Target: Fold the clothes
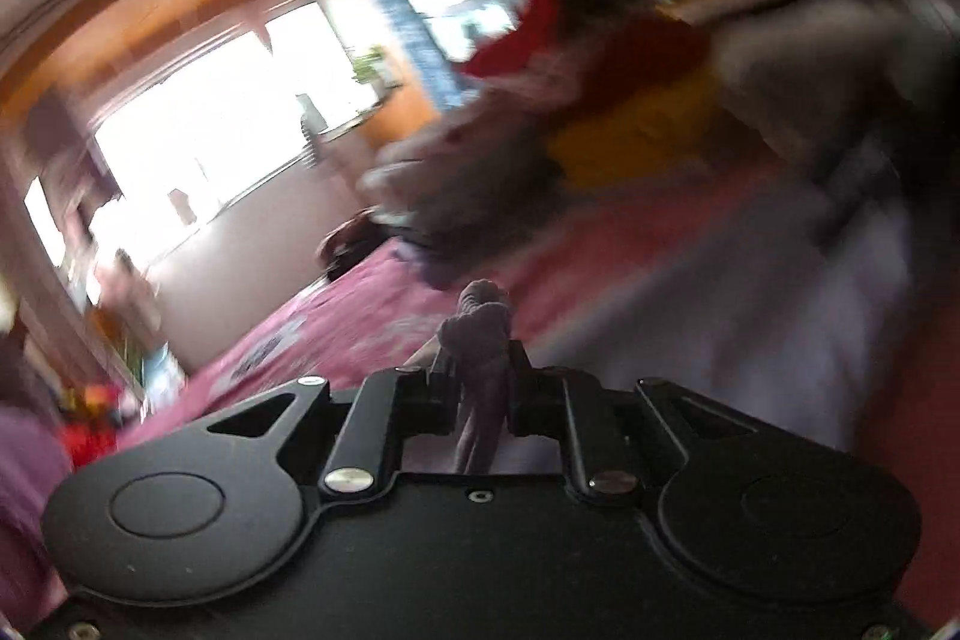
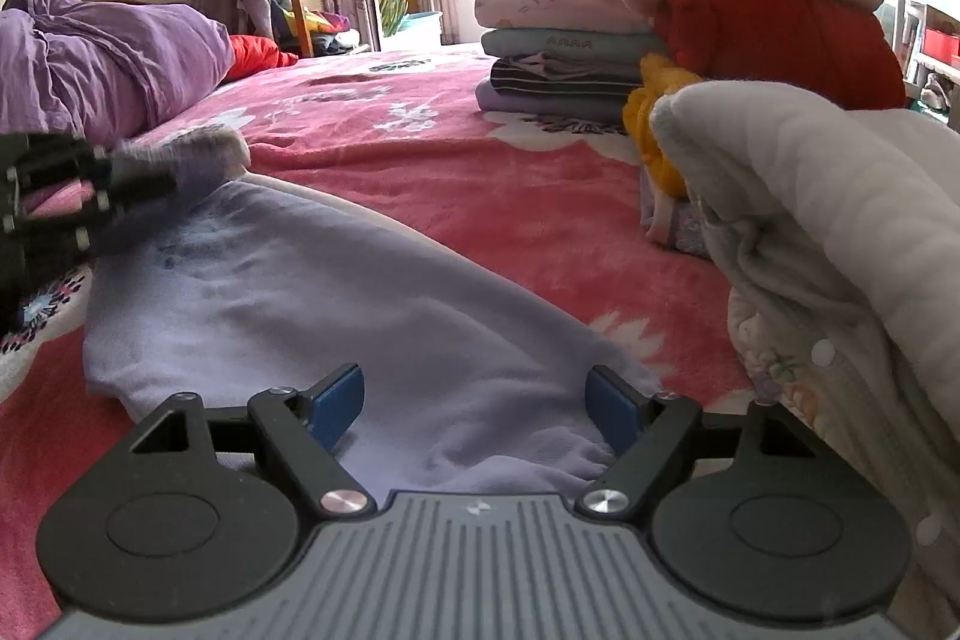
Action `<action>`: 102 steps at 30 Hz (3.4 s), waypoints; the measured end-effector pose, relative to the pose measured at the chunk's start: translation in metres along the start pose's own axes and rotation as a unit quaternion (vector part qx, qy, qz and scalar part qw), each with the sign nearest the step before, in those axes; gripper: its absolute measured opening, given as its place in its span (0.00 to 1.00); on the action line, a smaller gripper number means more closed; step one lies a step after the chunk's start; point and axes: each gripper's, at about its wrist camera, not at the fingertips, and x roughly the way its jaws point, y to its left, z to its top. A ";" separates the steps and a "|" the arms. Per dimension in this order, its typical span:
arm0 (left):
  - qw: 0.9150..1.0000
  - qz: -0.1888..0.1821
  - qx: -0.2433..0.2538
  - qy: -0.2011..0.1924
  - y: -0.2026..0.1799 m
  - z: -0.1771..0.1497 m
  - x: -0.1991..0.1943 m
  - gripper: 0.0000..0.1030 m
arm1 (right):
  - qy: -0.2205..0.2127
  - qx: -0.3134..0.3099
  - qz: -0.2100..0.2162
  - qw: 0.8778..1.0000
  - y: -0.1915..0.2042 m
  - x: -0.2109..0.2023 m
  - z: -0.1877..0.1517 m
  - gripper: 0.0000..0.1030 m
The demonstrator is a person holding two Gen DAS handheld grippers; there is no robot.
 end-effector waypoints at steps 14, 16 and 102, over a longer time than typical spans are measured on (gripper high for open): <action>0.999 -0.022 -0.009 0.032 -0.012 -0.002 0.029 0.11 | 0.002 -0.004 -0.004 1.000 0.002 0.001 0.000 0.79; 0.999 -0.028 -0.022 0.035 -0.013 0.001 0.032 0.12 | 0.002 -0.005 -0.004 1.000 0.002 0.002 -0.001 0.79; 0.999 -0.041 0.015 -0.024 -0.030 0.004 0.011 0.20 | 0.003 -0.001 0.005 1.000 -0.012 -0.009 -0.003 0.72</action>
